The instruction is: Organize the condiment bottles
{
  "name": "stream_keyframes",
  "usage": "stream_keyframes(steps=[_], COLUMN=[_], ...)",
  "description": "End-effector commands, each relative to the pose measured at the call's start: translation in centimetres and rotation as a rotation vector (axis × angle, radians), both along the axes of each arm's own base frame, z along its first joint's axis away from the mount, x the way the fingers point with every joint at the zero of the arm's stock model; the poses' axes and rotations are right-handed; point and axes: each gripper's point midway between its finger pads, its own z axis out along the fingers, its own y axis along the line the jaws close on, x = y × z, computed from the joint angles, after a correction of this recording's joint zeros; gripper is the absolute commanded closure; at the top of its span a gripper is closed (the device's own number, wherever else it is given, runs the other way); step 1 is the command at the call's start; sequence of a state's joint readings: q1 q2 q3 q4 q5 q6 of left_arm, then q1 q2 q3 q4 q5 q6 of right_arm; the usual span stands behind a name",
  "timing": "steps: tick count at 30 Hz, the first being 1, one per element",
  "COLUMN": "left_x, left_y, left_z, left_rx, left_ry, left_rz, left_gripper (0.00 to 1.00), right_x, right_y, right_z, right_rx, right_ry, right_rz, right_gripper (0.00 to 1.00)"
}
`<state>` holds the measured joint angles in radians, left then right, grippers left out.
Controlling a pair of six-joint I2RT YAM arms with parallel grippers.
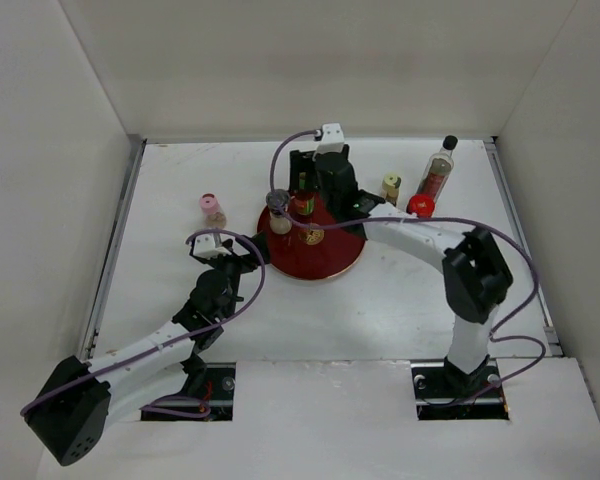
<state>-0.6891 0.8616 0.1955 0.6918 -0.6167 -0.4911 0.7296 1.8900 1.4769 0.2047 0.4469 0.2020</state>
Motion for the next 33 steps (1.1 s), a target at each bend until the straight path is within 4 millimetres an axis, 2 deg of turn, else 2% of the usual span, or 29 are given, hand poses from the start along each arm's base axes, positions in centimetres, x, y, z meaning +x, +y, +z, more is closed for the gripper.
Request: stream_keyframes(steps=[1, 2, 4, 6, 8, 10, 14, 19, 26, 31, 33], left_x=[0.1, 0.1, 0.1, 0.0, 0.0, 0.1, 0.1, 0.0, 0.1, 0.0, 0.2], left_y=[-0.4, -0.4, -0.5, -0.8, -0.9, -0.9, -1.1, -1.2, -0.9, -1.0, -0.9], left_z=[1.3, 1.2, 1.2, 1.4, 1.3, 1.2, 1.2, 1.3, 1.3, 1.3, 1.0], left_rx=[-0.046, -0.044, -0.043, -0.047, -0.046, -0.044, -0.043, -0.046, -0.047, -0.048, -0.041], left_ry=[-0.041, -0.039, -0.037, -0.042, -0.041, -0.038, -0.037, -0.038, -0.039, -0.041, -0.032], left_rz=[-0.013, -0.012, -0.015, -0.022, -0.025, -0.025, -0.028, -0.033, -0.024, -0.027, -0.022], left_gripper=[0.04, 0.04, 0.04, 0.04, 0.04, 0.04, 0.04, 0.04, 0.04, 0.04, 0.04], right_x=[-2.4, -2.9, -3.5, -4.0, -4.4, -4.7, -5.1, -4.1, -1.8, -1.1, -0.9], right_y=[-3.9, -5.6, -9.6, -14.0, -17.3, -19.1, -20.7, -21.1, -20.8, -21.0, -21.3], right_z=[7.7, 7.2, 5.2, 2.4, -0.2, -2.3, -5.2, -6.2, -6.9, -5.7, -4.4], right_rx=[0.132, 0.13, 0.106, 0.077, 0.052, 0.017, -0.036, -0.036, -0.04, -0.059, -0.058], right_ry=[-0.128, -0.118, -0.074, 0.005, 0.08, 0.139, 0.232, 0.244, 0.233, 0.184, 0.15], right_rz=[-0.04, -0.061, -0.133, -0.232, -0.3, -0.331, -0.37, -0.375, -0.388, -0.408, -0.421], right_gripper=[0.07, 0.09, 0.25, 0.39, 0.41, 0.38, 0.31, 0.32, 0.49, 0.7, 0.74])
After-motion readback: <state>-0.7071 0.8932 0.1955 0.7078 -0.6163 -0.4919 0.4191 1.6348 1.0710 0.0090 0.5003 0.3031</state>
